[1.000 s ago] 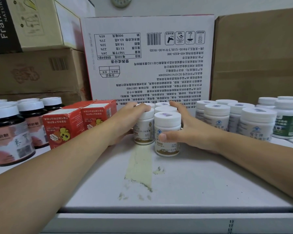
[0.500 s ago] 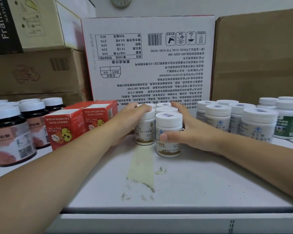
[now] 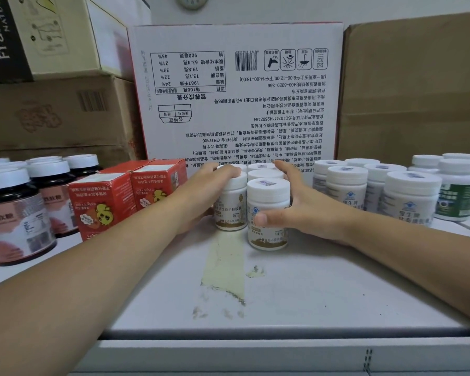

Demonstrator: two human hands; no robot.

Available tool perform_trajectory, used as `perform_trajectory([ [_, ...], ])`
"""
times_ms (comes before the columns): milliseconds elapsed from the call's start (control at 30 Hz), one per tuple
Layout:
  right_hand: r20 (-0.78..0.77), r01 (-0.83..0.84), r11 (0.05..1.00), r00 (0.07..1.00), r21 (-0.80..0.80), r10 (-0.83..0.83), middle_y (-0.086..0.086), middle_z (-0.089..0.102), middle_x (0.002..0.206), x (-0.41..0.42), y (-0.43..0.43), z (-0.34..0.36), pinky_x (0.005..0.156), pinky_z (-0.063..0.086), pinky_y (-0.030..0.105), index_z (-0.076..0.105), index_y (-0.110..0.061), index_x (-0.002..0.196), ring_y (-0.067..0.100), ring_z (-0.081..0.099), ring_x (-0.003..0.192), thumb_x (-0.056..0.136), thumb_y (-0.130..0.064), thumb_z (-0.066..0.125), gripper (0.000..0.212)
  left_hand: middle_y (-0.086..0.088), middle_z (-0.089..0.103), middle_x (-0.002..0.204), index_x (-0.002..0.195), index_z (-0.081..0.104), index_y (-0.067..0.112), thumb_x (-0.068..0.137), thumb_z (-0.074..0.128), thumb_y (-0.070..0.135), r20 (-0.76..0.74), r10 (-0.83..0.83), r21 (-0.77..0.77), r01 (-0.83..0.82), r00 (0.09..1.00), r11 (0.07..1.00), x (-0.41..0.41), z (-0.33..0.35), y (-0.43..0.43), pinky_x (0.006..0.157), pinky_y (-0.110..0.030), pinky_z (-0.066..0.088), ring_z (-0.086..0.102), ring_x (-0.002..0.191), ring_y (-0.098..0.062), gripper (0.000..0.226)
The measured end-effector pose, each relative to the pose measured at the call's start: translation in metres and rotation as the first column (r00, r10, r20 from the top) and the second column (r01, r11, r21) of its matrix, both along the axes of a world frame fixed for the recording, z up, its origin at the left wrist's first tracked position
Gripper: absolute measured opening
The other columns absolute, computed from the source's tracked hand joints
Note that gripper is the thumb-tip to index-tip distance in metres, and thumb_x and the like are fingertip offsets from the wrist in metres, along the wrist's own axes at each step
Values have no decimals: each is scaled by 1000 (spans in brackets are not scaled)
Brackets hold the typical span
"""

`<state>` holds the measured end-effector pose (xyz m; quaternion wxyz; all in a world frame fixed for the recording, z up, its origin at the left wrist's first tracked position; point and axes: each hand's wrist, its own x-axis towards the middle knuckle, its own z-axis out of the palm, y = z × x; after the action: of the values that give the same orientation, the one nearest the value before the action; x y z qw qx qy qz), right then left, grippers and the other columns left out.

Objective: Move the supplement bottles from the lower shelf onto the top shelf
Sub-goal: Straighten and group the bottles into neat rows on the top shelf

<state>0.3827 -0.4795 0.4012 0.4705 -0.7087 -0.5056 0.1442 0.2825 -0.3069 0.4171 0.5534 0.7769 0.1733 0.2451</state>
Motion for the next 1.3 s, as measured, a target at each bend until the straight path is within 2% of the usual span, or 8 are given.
perform_trajectory([
  [300, 5, -14, 1000, 1000, -20, 14, -31, 44, 130, -1, 0, 0, 79, 39, 0, -3, -32, 152, -29, 40, 104, 49, -53, 82, 135, -4, 62, 121, 123, 55, 25, 54, 65, 58, -29, 8, 15, -7, 1000, 1000, -2, 1, 0, 97, -45, 50, 62, 108, -24, 77],
  [500, 26, 27, 999, 999, -34, -27, -22, 46, 139, -2, 0, 0, 97, 38, 19, -1, -37, 152, -8, 47, 121, 45, -59, 79, 135, -3, 60, 121, 122, 50, 33, 50, 61, 64, -65, 32, 41, -29, 997, 999, -4, 2, -3, 102, -49, 47, 60, 111, -25, 79],
  [633, 15, 19, 999, 1000, -40, -18, -25, 46, 135, -5, 0, 1, 93, 41, 14, 0, -34, 151, -12, 48, 117, 50, -54, 84, 132, -3, 63, 121, 122, 55, 31, 51, 63, 63, -53, 57, 50, -55, 997, 997, -4, 3, -3, 102, -52, 47, 62, 112, -27, 78],
  [767, 22, 92, 994, 996, -50, -91, -19, 32, 148, -12, -3, 10, 102, 34, 22, -10, -28, 154, 2, 41, 130, 55, -54, 86, 141, -5, 58, 137, 135, 51, 21, 58, 66, 59, -16, 136, 137, -133, 991, 982, -6, 9, -4, 101, -45, 49, 57, 121, -25, 88],
  [900, 185, 178, 984, 968, -26, -170, -12, 24, 155, -25, -21, 36, 105, 26, 24, 5, -24, 156, 7, 27, 140, 68, -58, 77, 119, 1, 48, 148, 148, 43, 17, 95, 58, 37, 34, 201, 393, -198, 979, 898, -11, 29, -17, 93, -22, 33, 47, 124, -13, 58],
  [1000, 358, 211, 977, 916, -40, -183, -6, 30, 157, -31, -47, 69, 107, 29, 28, 26, -24, 153, 12, 34, 140, 77, -62, 65, 94, 0, 50, 148, 147, 46, 20, 98, 54, 37, 29, 209, 566, -188, 977, 803, -13, 49, -35, 94, -25, 31, 49, 124, -14, 52],
  [1133, 451, 265, 964, 856, 33, -251, -10, 58, 135, -30, -94, 102, 87, 41, 17, 54, -25, 137, 6, 56, 115, 85, -47, 66, 58, 0, 62, 130, 131, 61, 19, 100, 53, 36, -74, 153, 743, -48, 986, 668, -12, 78, -73, 89, -29, 41, 55, 110, -15, 36],
  [1300, 468, 379, 925, 818, -1, -335, -8, 64, 125, 8, -149, 97, 100, 41, 28, 60, -22, 130, 9, 60, 109, 89, -31, 66, 43, -4, 64, 128, 124, 62, 16, 100, 53, 36, -179, 145, 818, 65, 973, 571, 14, 90, -118, 92, -33, 46, 59, 114, -21, 33],
])
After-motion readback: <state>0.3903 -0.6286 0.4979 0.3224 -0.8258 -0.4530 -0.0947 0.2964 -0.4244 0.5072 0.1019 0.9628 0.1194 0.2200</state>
